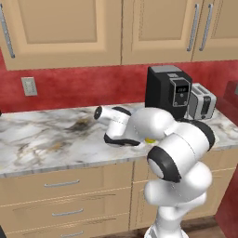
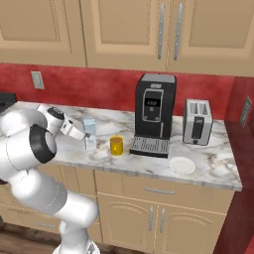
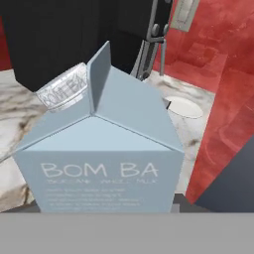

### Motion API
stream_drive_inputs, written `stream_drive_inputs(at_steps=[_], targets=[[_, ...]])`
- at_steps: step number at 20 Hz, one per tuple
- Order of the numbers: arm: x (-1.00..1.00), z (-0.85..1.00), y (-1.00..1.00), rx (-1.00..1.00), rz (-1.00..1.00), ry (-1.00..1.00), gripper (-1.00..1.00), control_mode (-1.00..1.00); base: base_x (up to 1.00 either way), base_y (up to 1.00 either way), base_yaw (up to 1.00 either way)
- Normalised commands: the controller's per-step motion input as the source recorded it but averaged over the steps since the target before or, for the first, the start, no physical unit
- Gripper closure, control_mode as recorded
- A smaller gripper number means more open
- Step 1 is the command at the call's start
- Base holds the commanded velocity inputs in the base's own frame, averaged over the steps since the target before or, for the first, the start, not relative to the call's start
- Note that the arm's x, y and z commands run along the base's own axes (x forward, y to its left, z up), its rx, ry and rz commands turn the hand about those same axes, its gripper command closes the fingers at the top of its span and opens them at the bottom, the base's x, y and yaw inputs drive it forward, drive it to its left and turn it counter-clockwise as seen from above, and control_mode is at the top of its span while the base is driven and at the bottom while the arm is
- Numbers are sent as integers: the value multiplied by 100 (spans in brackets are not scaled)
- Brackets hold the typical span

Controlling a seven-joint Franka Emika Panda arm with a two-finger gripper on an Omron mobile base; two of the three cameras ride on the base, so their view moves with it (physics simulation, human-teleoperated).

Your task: Take a sugar cube from the saucer and place it inside the coffee. Then, grab milk from the fridge and place it next to the coffee on the counter to sweeten the coffee.

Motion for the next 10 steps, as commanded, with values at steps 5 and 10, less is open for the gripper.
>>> stream_drive_inputs(at_steps=[5, 10], targets=[[7, -22, -23, 0, 0, -1, 100, -100, 0, 0, 0], [32, -9, -5, 0, 0, -1, 100, -100, 0, 0, 0]])
